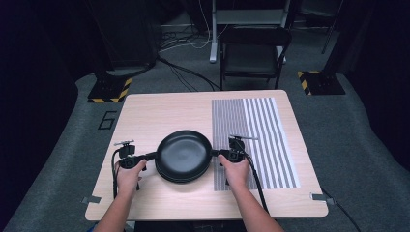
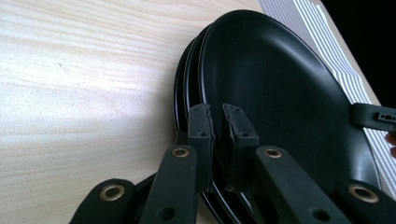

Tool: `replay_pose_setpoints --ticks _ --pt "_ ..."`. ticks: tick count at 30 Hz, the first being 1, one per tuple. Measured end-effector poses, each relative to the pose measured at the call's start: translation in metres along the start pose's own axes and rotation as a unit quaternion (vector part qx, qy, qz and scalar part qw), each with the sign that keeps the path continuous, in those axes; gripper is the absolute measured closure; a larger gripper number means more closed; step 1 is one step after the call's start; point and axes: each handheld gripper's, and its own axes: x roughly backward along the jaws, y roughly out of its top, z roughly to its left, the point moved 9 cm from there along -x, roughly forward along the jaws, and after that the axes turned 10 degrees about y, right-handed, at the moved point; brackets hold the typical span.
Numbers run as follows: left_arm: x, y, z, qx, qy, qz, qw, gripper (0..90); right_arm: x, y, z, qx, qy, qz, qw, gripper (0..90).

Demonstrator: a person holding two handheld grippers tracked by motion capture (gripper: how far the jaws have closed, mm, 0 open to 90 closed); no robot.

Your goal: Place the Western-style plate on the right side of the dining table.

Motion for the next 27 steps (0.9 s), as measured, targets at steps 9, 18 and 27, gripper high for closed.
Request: replay_pose_setpoints --ticks 9,18,27 --pt "-0.002 0.0 -0.003 0.002 0.0 -0.005 1.0 83.7 0.003 0.001 -0.002 -0.017 0.014 -0.007 0.9997 83.5" --pt "-0.009 -0.004 -0.013 0.002 -0.013 -0.005 0.9999 83.2 0.013 0.01 -0.003 -0.01 0.008 -0.026 0.9996 84.2" --pt "-0.011 -0.005 -0.014 0.013 -0.025 -0.009 0.9996 83.2 0.015 0.014 -0.003 -0.011 0.006 -0.047 0.9988 80.3"
